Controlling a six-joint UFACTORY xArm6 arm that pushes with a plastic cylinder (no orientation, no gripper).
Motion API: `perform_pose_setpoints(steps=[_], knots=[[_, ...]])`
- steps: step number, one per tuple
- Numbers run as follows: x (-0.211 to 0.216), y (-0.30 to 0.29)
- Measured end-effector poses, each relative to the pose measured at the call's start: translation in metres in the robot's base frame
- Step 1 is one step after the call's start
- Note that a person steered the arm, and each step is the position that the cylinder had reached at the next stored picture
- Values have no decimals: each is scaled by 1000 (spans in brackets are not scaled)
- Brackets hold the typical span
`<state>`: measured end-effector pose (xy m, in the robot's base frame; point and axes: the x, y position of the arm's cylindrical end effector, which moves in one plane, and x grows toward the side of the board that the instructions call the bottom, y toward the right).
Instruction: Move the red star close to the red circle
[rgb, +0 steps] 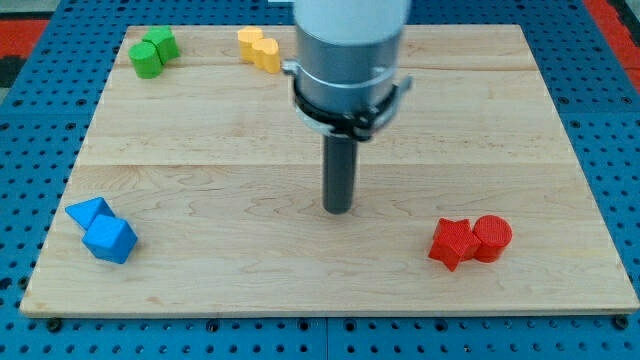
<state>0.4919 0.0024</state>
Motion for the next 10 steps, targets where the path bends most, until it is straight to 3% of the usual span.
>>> perform_pose_setpoints(steps=[4,5,6,8,10], knots=[[-89,-46],[-100,-74],[-113,-148],[-204,-153],[-239,-148]])
